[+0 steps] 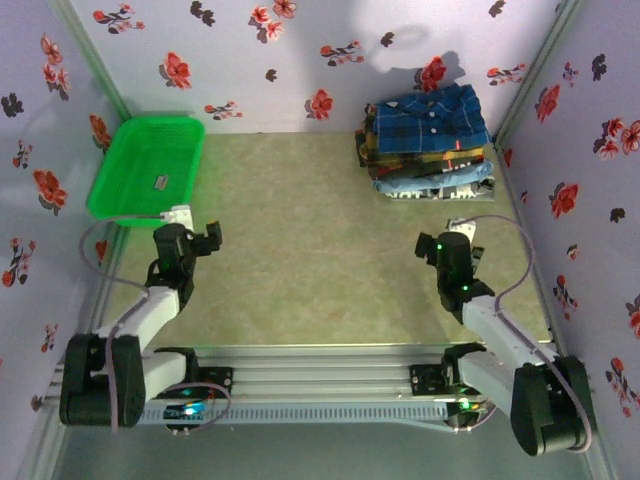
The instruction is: Fold and stack the long sleeve shirts
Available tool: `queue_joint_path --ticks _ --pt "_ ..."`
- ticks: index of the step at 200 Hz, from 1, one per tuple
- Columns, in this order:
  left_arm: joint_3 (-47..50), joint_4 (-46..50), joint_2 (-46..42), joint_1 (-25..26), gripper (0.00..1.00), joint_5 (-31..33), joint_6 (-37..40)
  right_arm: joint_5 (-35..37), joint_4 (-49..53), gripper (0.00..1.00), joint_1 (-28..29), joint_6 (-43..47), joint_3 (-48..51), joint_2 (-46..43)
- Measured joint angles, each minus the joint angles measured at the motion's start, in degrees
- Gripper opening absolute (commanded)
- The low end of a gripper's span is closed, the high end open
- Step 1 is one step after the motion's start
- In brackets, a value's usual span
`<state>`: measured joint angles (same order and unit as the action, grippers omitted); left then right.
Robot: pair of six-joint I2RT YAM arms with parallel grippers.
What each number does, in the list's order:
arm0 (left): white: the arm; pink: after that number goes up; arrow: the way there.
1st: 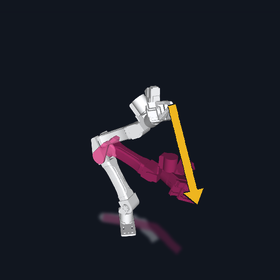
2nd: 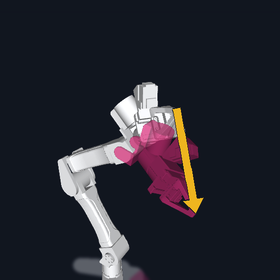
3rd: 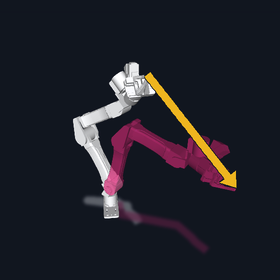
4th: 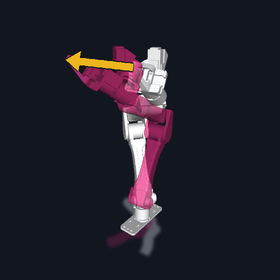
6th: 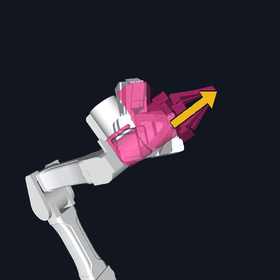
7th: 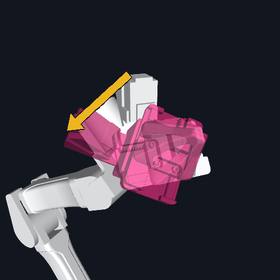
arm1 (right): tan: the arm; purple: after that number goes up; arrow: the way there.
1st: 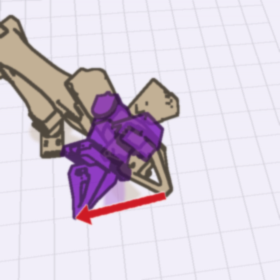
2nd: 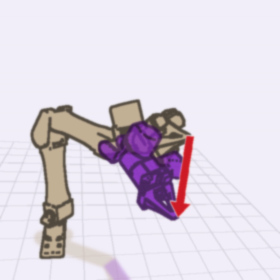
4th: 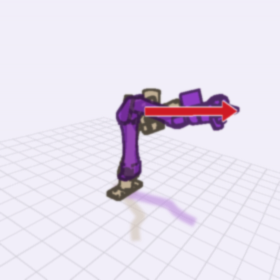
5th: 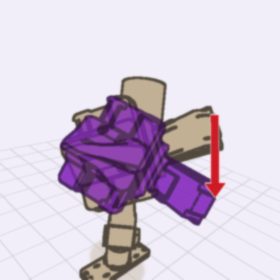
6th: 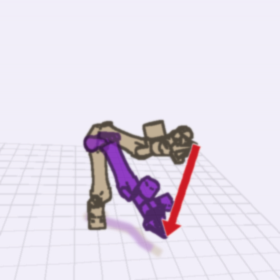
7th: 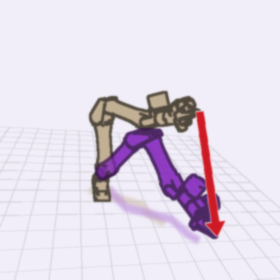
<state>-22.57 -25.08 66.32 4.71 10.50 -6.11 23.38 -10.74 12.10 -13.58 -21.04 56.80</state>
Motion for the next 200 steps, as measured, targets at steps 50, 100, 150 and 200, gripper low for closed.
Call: queue_joint_path --ticks 50,100,150,200 --pt "2.12 -10.47 9.35 -1.16 1.00 -3.34 4.72 4.96 -23.58 0.99 -1.88 4.26 6.62 11.91" --pt "0.98 -19.56 20.02 -4.17 1.00 -10.25 7.37 4.52 -39.32 0.99 -4.37 8.04 6.67 24.06" --pt "0.92 -22.53 21.49 -6.64 1.00 -13.20 6.69 -0.81 -35.58 0.99 -8.41 8.02 -2.16 29.81" --pt "0.92 -22.95 21.49 -6.78 1.00 -13.29 6.21 -3.13 -39.32 0.99 -9.22 7.78 -1.55 31.32"
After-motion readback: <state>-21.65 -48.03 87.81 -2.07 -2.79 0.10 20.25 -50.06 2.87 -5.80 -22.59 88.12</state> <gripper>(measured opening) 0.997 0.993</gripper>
